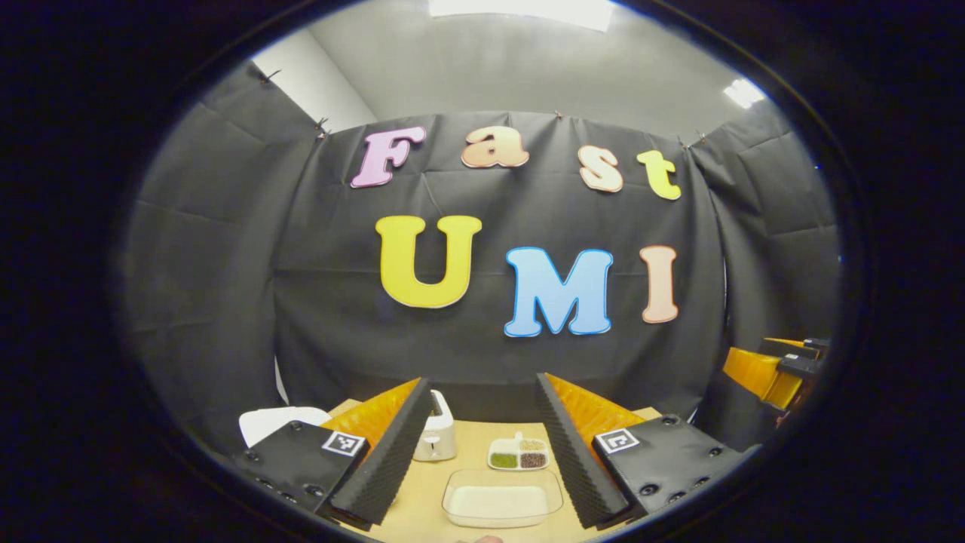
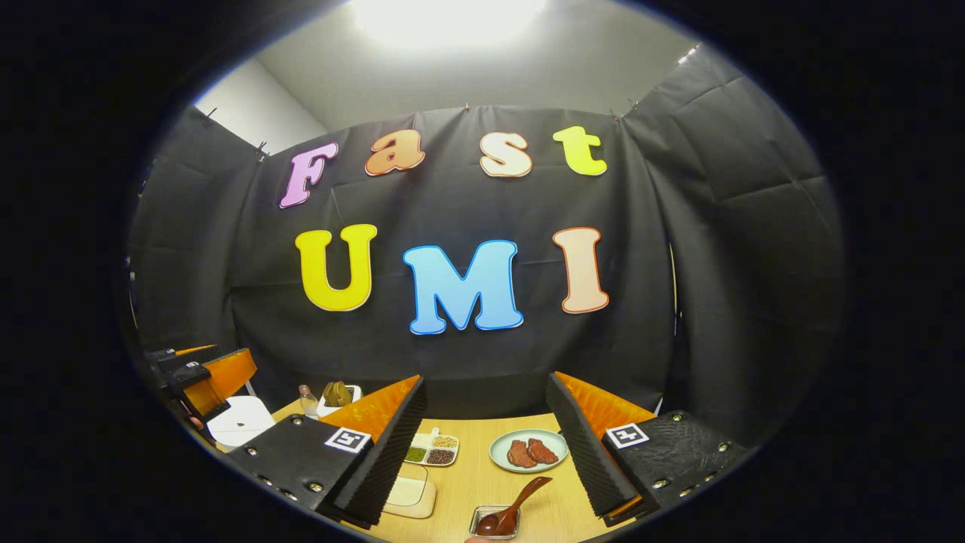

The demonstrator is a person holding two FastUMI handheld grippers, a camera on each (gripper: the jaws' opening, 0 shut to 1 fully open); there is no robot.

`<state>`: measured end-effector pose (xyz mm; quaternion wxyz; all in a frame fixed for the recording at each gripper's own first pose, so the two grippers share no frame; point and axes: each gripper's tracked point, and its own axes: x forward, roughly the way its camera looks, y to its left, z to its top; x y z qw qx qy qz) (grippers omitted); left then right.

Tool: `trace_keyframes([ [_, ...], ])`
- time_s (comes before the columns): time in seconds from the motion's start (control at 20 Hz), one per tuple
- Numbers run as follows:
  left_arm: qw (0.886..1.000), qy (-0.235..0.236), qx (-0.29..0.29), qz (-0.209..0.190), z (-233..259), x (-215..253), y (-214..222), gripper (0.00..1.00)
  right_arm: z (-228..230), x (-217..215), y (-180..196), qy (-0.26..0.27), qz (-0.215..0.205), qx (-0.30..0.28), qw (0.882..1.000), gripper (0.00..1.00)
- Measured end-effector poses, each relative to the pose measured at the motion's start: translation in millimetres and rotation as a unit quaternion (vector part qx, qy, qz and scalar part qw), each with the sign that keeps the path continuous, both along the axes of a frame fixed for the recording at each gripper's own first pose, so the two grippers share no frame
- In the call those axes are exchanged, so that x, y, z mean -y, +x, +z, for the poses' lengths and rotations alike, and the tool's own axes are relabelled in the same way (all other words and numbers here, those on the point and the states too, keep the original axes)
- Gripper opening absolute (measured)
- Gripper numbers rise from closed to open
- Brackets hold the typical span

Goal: Close the left gripper, press the button to open the rice cooker; take a wooden spoon from the chopstick holder with the right hand, scoop a spoonful of rice and pour it into the rice cooker, then put the wooden spoon back into the chopstick holder.

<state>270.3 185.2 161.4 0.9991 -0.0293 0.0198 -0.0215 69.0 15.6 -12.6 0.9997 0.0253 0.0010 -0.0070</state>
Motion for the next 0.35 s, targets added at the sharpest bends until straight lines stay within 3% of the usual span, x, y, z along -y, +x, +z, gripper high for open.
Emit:
trace_keyframes([
  [0.35,1.000,0.004,-0.003,0.025,-4,-16,-3,0.95,-3,-20,12,0.001,0.028,-0.014,1.000,0.98],
])
